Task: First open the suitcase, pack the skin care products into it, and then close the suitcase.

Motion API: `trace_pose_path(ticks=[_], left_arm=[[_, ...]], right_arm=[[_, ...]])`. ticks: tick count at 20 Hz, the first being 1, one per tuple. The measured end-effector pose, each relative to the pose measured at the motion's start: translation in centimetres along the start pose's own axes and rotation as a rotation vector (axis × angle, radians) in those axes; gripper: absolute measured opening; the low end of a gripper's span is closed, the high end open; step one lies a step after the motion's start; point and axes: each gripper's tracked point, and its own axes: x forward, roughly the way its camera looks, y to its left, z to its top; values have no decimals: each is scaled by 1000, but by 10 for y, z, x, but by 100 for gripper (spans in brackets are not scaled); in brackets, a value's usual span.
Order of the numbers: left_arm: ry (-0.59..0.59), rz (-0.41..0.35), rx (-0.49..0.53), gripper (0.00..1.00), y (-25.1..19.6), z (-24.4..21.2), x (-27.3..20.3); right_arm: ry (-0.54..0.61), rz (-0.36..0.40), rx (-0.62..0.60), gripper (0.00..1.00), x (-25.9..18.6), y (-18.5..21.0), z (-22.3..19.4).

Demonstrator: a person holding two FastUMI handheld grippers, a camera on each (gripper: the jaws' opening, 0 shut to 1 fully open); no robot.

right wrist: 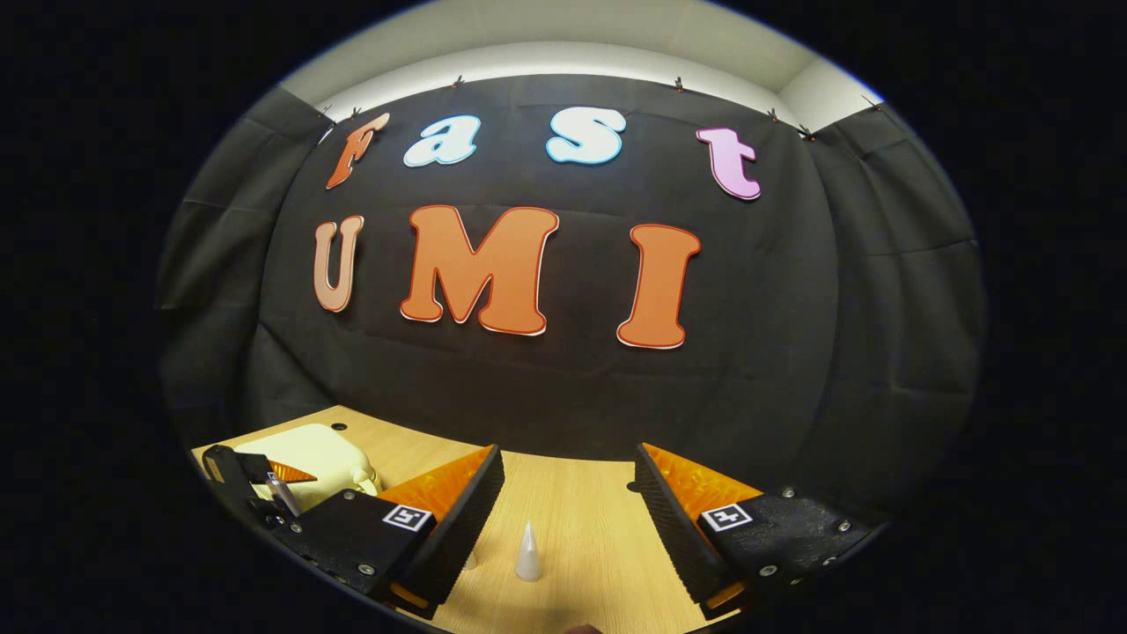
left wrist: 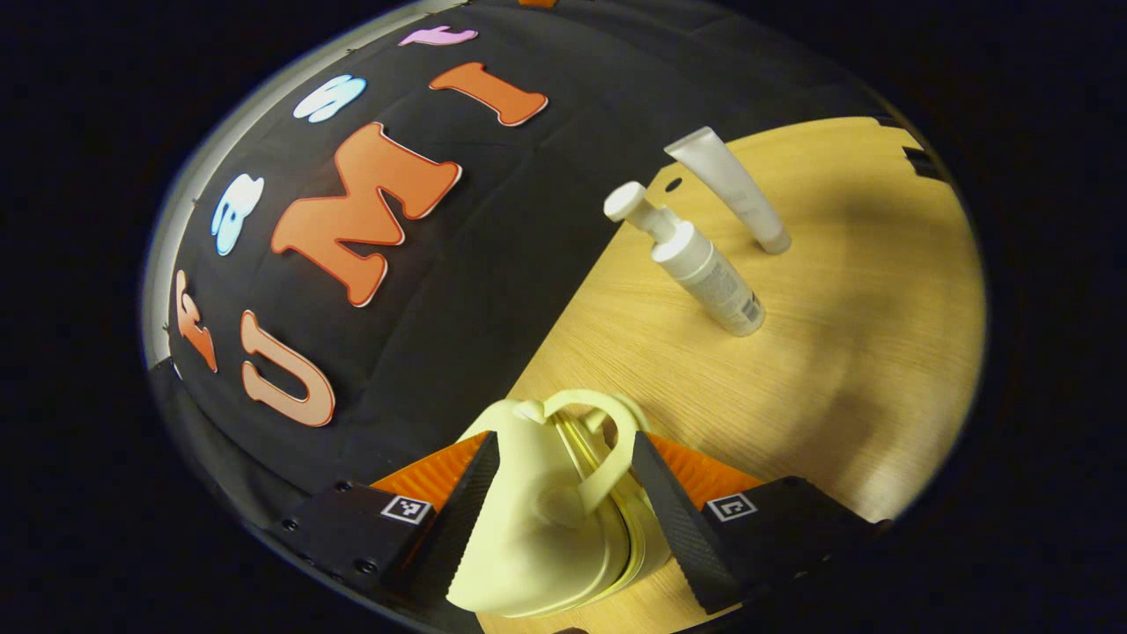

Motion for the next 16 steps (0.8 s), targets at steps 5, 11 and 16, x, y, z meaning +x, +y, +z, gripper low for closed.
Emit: trace_pose_path(ticks=[5, 11, 16], left_arm=[[52, -18, 121, 88, -16, -13, 20], [101, -13, 186, 58, -26, -15, 37], [160, -28, 213, 26, -31, -16, 43]], right_arm=[[14, -17, 11, 95, -2, -9, -5], [8, -35, 5, 95, -3, -18, -5], [15, -41, 4, 95, -5, -24, -8]])
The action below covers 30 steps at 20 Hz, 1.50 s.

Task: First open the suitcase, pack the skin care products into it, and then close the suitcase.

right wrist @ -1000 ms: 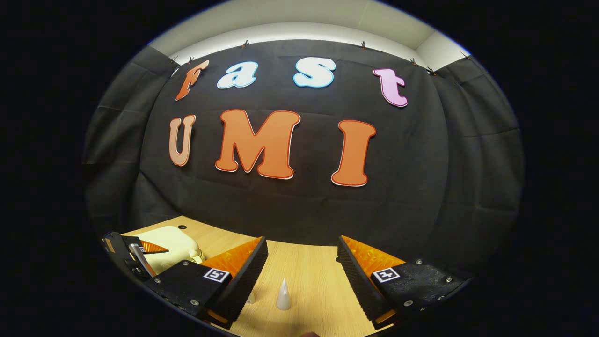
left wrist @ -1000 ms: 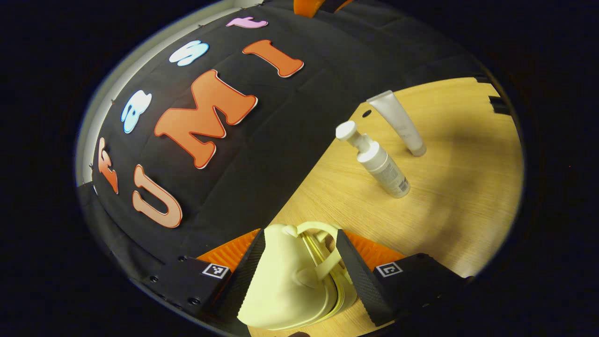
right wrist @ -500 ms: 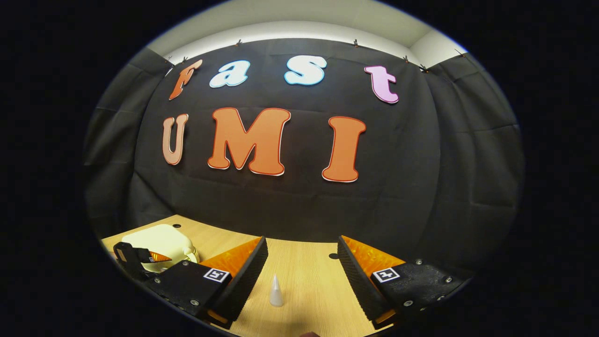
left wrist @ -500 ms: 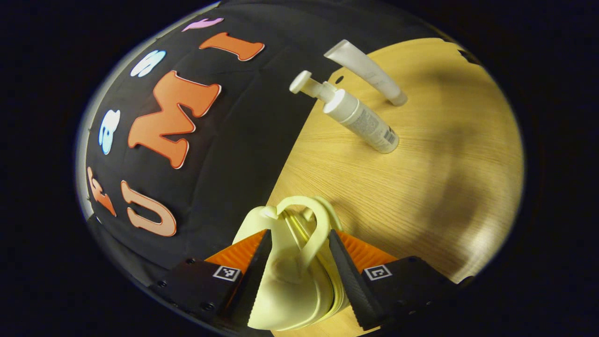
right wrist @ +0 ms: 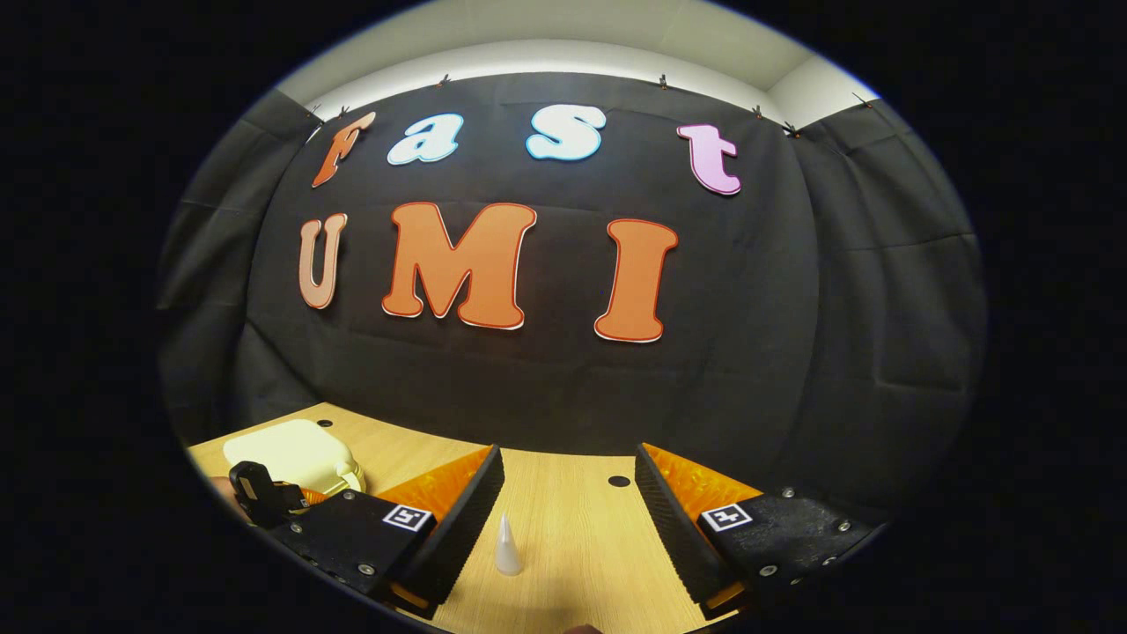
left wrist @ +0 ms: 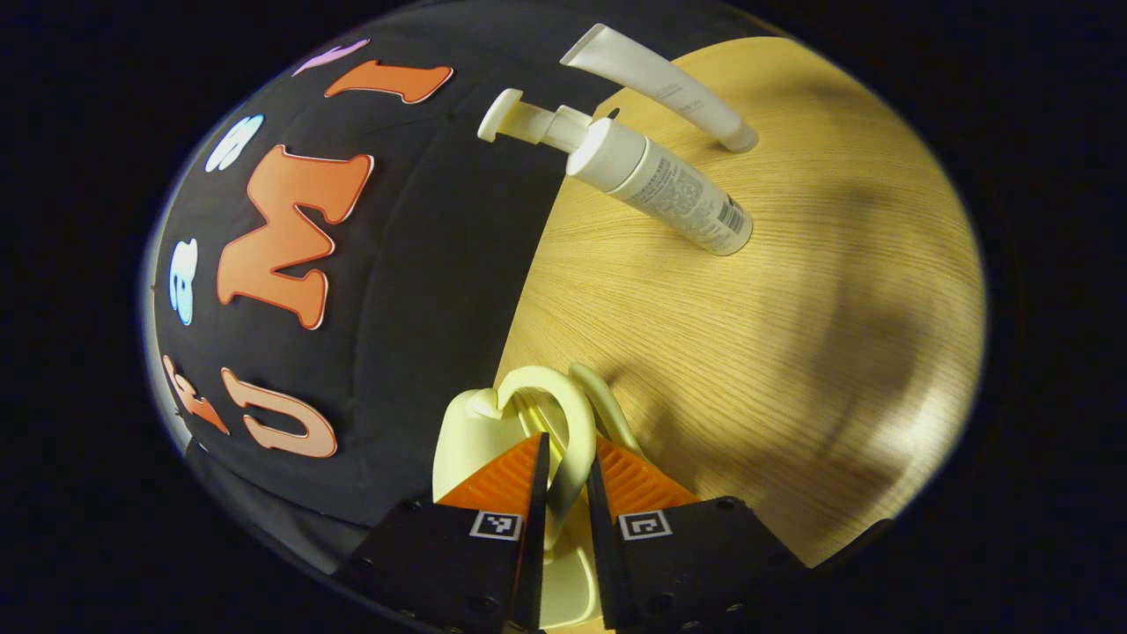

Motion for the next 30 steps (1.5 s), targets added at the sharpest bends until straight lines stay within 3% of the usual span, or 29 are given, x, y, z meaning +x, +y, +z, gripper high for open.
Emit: trace_pose_path(ticks=[1, 2, 6, 11, 16, 24, 30], left_arm=[[-18, 19, 2, 26, 6, 7, 4], [-9, 27, -5, 18, 8, 3, 1], [-29, 38, -110, 13, 23, 6, -10], [-61, 105, -262, 13, 65, 3, -28], [-100, 201, -349, 13, 109, -14, -53], [-93, 295, -627, 13, 183, -69, -59], [-32, 404, -697, 16, 210, -127, -54]], right_arm=[[1, -2, -1, 95, 1, -1, 0], [0, -2, -1, 95, 1, -1, 0], [2, 3, 4, 95, 4, 1, 1], [-2, 29, -5, 95, 14, 17, 7], [-10, 64, -5, 95, 31, 44, 17], [-29, 110, -38, 95, 56, 87, 35], [-33, 138, -82, 95, 70, 120, 45]])
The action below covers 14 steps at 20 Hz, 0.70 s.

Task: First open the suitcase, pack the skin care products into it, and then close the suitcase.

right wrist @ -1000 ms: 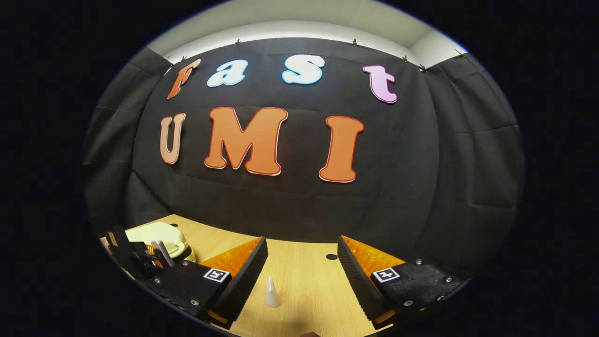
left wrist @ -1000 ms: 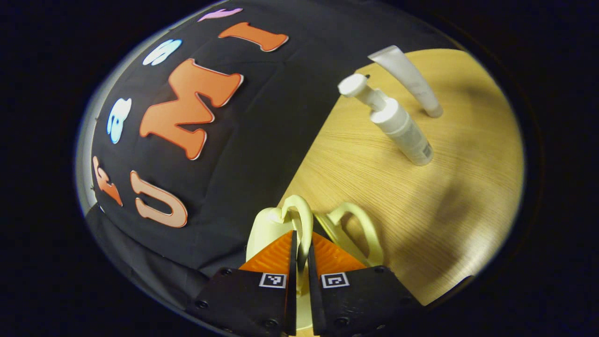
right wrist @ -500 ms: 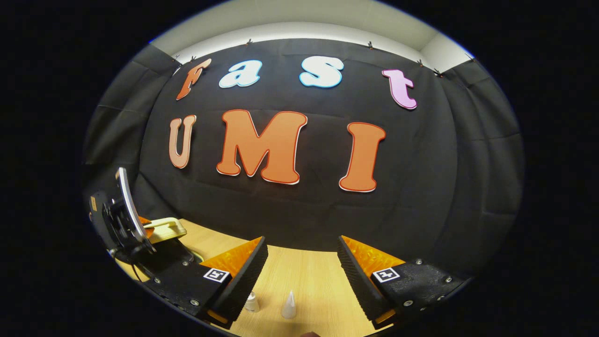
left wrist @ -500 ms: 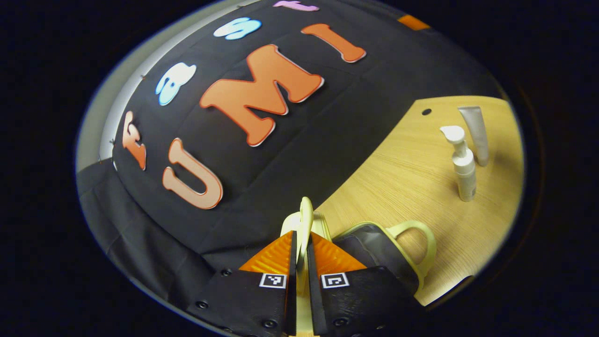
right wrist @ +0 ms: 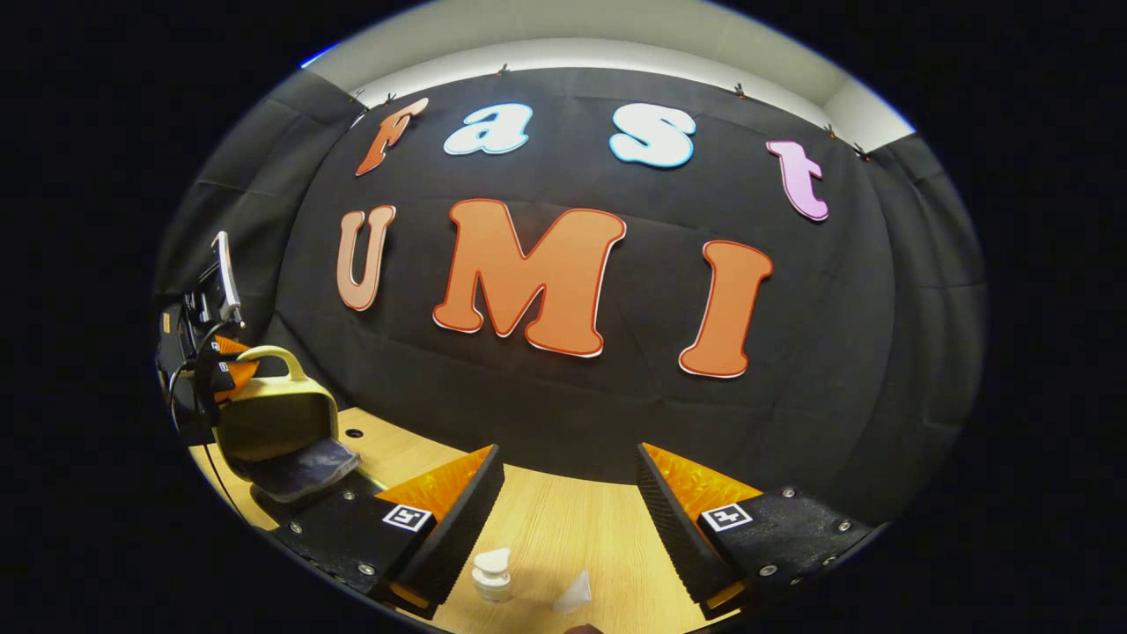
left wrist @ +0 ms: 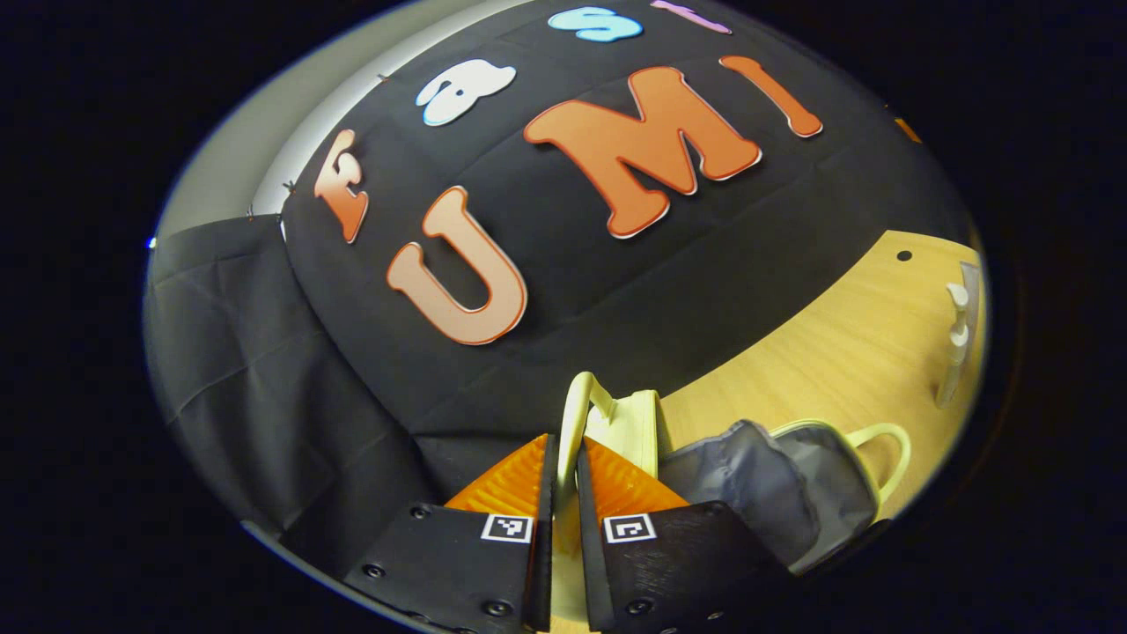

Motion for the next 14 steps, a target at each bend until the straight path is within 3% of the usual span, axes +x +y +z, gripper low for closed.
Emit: trace_pose_path(ticks=[10, 14], left_arm=[[101, 91, 4, 18, 100, -97, 63], [207, 83, -75, 18, 123, -154, 93]], right_arm=[[23, -17, -20, 95, 21, 37, 9], [41, -31, -33, 95, 27, 48, 11]])
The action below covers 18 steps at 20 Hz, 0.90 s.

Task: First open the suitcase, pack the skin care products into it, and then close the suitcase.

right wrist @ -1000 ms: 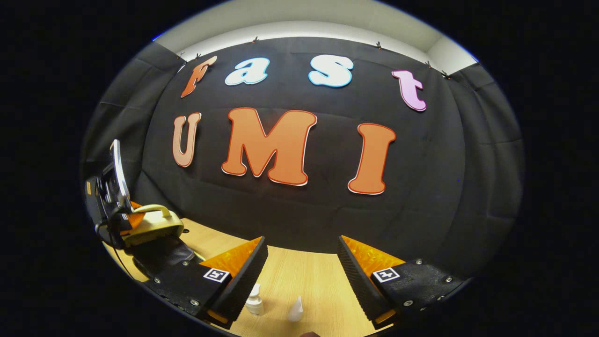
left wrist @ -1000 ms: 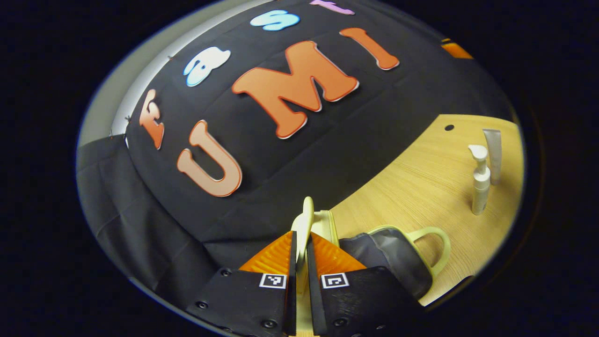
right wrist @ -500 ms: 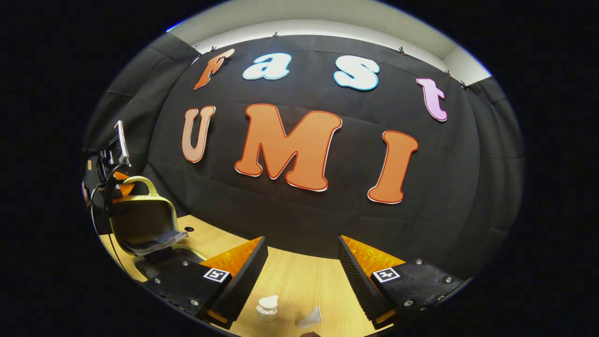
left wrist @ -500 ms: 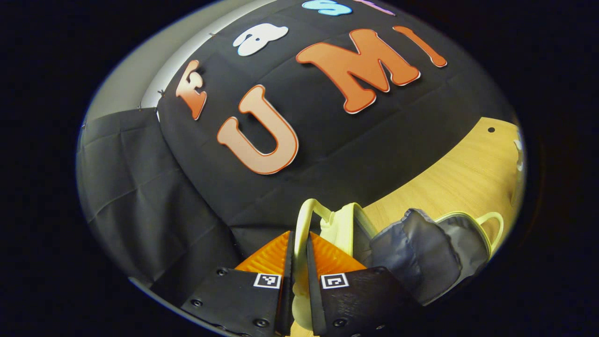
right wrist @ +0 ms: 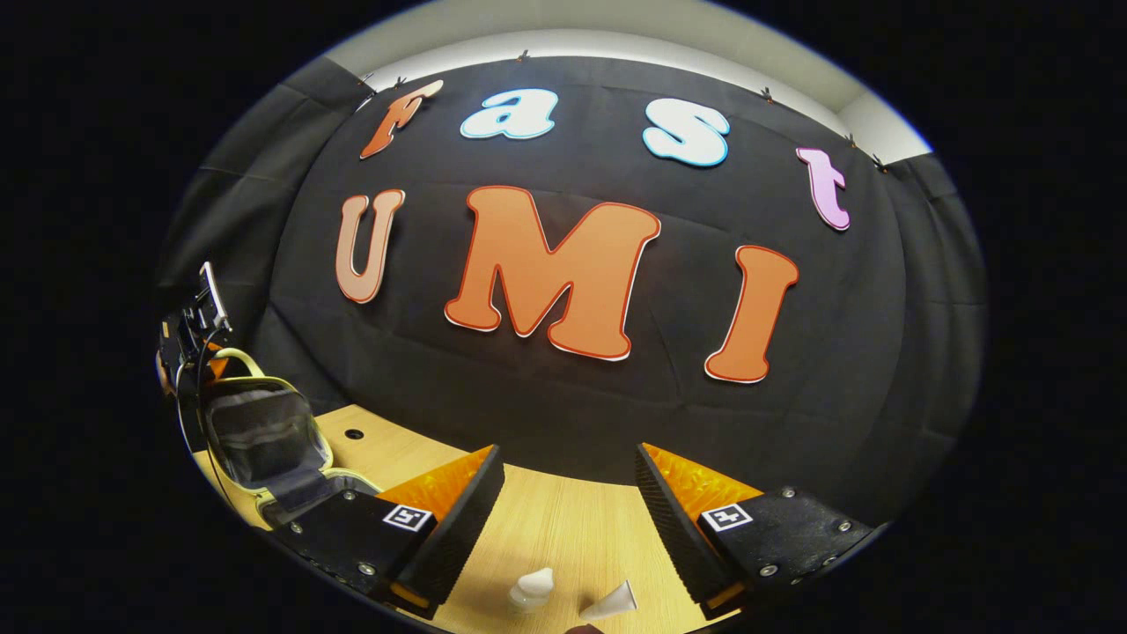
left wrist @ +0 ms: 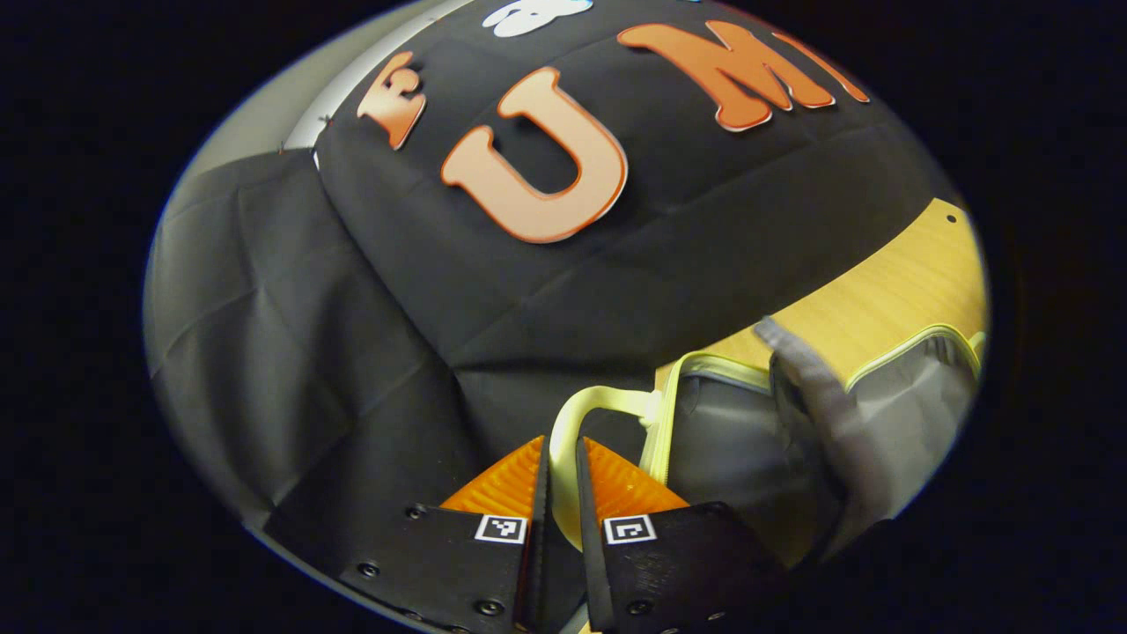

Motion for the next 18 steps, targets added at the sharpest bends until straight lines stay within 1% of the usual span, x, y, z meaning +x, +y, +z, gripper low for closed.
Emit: trace_pose_path(ticks=[4, 7, 11, 12, 14, 15, 16, 17, 18], left_arm=[[125, -26, -63, 18, 2, -67, 35], [188, -69, -92, 18, -10, -97, 53], [249, -116, -136, 18, -13, -136, 66], [265, -119, -143, 18, -13, -144, 67], [289, -80, -120, 18, -10, -158, 68], [288, -66, -109, 22, -9, -160, 68], [288, -63, -120, 23, -12, -156, 65], [279, -59, -135, 31, -14, -150, 60], [259, -52, -140, 34, -14, -137, 54]], right_arm=[[34, -4, -9, 95, 4, 18, -3], [61, -7, -5, 95, 2, 30, -7], [99, -46, 20, 95, -1, 37, -14], [107, -50, 29, 95, -1, 37, -14], [118, -62, 47, 95, -6, 36, -18], [121, -69, 50, 95, -8, 34, -19], [126, -69, 53, 95, -8, 32, -21], [126, -67, 53, 95, -9, 29, -23], [124, -66, 53, 95, -11, 24, -25]])
